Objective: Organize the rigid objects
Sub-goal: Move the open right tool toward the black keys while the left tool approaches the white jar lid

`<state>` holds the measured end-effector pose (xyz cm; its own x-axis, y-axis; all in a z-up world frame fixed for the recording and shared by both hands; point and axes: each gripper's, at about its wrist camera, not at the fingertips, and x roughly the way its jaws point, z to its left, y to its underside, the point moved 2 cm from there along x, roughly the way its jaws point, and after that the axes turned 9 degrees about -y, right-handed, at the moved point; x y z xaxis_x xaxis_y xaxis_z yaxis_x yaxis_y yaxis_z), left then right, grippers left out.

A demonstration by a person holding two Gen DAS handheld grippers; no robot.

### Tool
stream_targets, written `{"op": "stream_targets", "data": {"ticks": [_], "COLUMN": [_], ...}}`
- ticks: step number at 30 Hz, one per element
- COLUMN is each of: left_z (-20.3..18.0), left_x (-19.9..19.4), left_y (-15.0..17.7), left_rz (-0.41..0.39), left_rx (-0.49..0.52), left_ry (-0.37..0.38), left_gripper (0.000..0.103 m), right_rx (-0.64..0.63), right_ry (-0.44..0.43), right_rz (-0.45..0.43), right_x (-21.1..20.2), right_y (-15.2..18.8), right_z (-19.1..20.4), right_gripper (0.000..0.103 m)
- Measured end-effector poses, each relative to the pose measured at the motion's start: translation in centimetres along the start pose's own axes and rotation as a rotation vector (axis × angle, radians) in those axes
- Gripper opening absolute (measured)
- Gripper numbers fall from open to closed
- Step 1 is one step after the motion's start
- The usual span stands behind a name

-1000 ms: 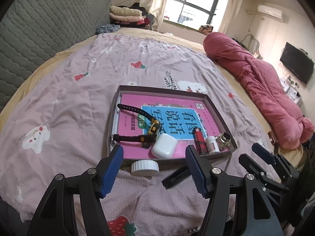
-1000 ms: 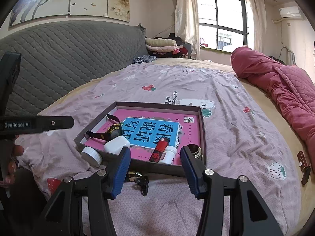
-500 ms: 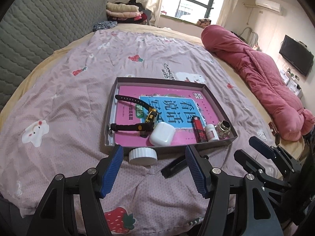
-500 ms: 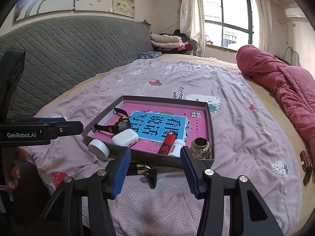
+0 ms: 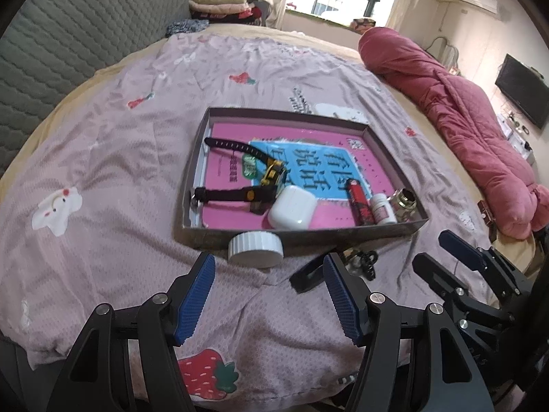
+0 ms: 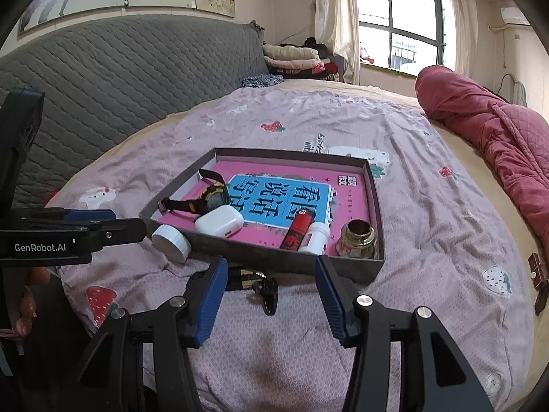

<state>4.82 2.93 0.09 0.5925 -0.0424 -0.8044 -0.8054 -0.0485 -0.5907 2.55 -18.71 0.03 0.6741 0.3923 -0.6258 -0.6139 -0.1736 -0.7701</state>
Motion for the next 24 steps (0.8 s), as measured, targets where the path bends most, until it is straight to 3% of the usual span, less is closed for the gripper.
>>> {"op": "stream_targets", "data": {"ticks": [24], "left_z": [-0.2], "left_x": [3.3], "left_y": [1.5], "left_rz": [0.083], "left_rx": [0.015], "left_ry": [-0.011], "left_gripper": [0.067], "right_rx": [0.029], "right_ry": [-0.017], "right_rz": [0.1], "right_x": [2.9], "right_y": [1.9], "right_z": [-0.8], "right_gripper": [0.052]}}
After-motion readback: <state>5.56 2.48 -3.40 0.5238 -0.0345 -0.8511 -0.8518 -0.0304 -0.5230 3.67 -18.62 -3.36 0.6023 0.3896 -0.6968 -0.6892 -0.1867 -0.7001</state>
